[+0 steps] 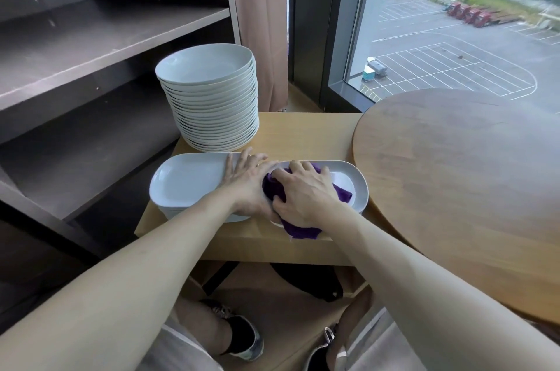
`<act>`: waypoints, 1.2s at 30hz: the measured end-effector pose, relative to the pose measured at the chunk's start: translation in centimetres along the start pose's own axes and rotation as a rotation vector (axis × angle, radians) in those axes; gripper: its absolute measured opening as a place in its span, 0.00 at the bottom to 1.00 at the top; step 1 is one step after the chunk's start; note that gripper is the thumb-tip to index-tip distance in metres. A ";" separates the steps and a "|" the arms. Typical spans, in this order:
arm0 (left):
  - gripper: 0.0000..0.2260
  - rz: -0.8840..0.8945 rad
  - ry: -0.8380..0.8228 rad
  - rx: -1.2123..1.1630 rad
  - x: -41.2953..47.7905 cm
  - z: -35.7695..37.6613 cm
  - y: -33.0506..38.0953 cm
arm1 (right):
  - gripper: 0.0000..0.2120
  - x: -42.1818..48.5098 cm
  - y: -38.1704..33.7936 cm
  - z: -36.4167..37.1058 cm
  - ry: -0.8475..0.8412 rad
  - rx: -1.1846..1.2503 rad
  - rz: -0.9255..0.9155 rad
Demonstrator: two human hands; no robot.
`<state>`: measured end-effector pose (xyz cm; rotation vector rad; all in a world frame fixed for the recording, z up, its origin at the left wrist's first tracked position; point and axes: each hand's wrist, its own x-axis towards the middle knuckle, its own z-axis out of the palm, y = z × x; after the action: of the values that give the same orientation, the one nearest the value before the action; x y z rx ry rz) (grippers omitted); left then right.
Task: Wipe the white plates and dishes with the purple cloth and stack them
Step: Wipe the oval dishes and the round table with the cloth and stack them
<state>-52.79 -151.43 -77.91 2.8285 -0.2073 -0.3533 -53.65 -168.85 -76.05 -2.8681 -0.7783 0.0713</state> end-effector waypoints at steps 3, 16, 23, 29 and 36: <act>0.61 -0.015 0.005 0.016 0.0 0.0 0.2 | 0.20 -1.1 0.8 0.1 0.014 0.060 0.024; 0.65 -0.030 -0.001 0.064 0.0 -0.3 0.3 | 0.19 -4.0 6.8 -0.7 0.102 -0.075 0.450; 0.65 -0.026 0.021 0.072 0.0 0.0 0.2 | 0.19 -4.1 6.0 -0.5 0.111 -0.101 0.402; 0.65 -0.010 0.038 0.095 -0.2 0.1 0.0 | 0.19 -4.4 5.7 -0.8 0.089 -0.026 0.280; 0.65 -0.005 0.047 0.090 -0.1 0.2 0.0 | 0.22 -7.5 6.1 -1.6 0.140 0.145 0.239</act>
<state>-52.96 -151.42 -78.04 2.9226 -0.2114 -0.2855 -56.98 -178.08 -75.52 -2.7771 -0.3866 -0.0421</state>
